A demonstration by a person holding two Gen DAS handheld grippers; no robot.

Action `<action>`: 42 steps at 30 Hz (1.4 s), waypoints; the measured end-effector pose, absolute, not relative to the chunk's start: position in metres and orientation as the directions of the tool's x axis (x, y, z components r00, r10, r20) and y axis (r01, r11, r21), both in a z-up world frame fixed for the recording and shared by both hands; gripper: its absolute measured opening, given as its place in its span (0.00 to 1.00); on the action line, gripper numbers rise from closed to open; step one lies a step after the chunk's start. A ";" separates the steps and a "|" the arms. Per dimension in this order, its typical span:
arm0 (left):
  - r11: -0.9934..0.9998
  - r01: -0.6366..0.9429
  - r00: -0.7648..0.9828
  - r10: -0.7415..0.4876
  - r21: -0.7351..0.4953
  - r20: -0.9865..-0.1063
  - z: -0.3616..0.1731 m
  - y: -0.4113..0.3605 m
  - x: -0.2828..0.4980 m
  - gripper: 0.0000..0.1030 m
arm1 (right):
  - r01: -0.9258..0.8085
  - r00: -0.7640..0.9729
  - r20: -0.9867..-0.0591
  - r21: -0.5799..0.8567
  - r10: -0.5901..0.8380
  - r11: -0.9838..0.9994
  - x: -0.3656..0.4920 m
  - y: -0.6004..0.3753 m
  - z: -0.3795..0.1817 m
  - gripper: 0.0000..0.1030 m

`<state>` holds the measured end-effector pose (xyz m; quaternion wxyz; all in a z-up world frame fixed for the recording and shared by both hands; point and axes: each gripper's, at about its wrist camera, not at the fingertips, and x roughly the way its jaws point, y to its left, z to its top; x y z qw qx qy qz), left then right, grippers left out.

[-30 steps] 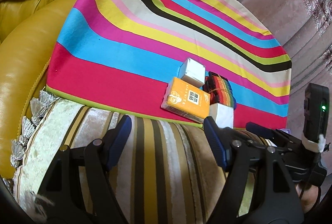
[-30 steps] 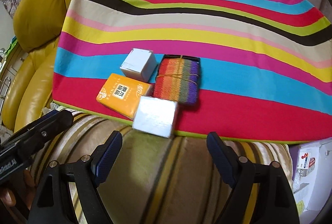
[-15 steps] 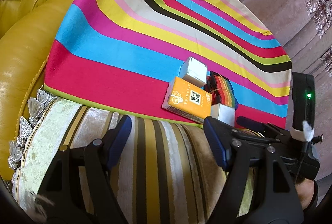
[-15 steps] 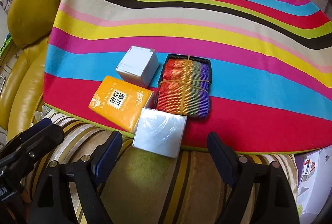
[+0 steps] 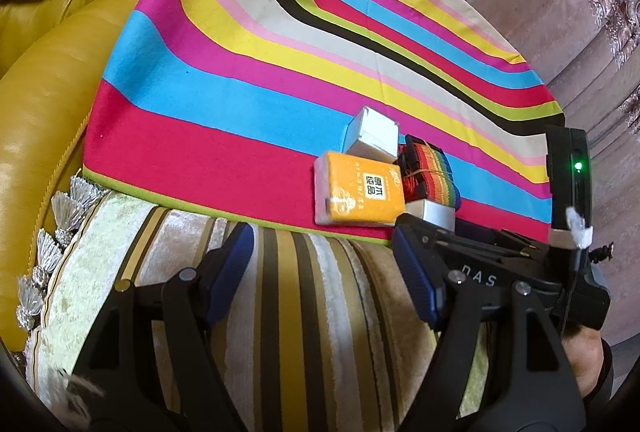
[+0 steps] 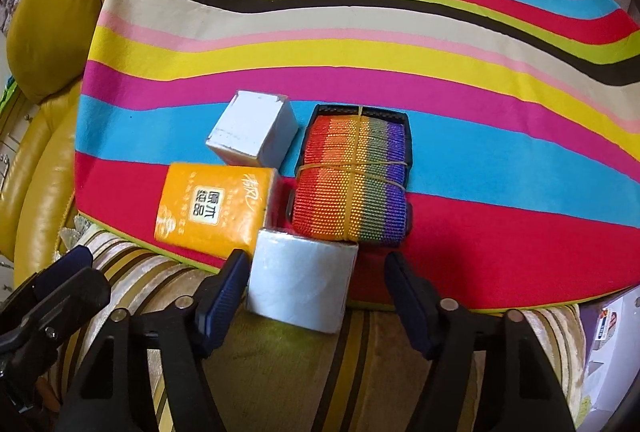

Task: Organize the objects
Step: 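Grasp the white cube with the right gripper while the left grasps the orange tissue packet, then carry the white cube and orange packet over the open white box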

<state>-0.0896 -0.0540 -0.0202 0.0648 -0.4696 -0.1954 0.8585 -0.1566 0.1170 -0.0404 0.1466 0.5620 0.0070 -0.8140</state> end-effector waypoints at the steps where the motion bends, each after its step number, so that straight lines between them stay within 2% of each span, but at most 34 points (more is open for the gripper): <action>1: -0.917 0.073 -0.552 0.291 -0.393 -0.782 -0.020 -0.053 -0.089 0.73 | 0.244 -0.325 -0.915 0.162 -0.238 -0.956 -0.157 0.118 -0.040 0.57; 3: -0.921 0.070 -0.553 0.283 -0.382 -0.784 -0.019 -0.051 -0.090 0.73 | 0.237 -0.323 -0.914 0.173 -0.246 -0.956 -0.156 0.121 -0.040 0.50; 10: -0.945 0.033 -0.516 0.264 -0.326 -0.815 -0.022 -0.037 -0.103 0.73 | 0.233 -0.341 -0.906 0.175 -0.249 -0.957 -0.152 0.130 -0.037 0.46; 12: -0.946 0.016 -0.497 0.274 -0.324 -0.824 -0.023 -0.031 -0.108 0.75 | 0.221 -0.356 -0.904 0.163 -0.235 -0.962 -0.151 0.135 -0.034 0.45; 24: -0.944 0.065 -0.418 0.268 -0.323 -0.868 -0.031 -0.007 -0.137 0.84 | 0.180 -0.415 -0.883 0.158 -0.220 -0.971 -0.135 0.167 -0.021 0.45; 39: -0.970 0.163 -0.354 0.114 -0.181 -0.929 -0.052 0.020 -0.167 0.84 | 0.145 -0.497 -0.849 0.125 -0.182 -0.981 -0.110 0.202 -0.003 0.44; 42: -0.972 0.167 -0.356 0.094 -0.163 -0.930 -0.052 0.019 -0.168 0.79 | 0.137 -0.498 -0.847 0.136 -0.187 -0.981 -0.107 0.209 -0.003 0.44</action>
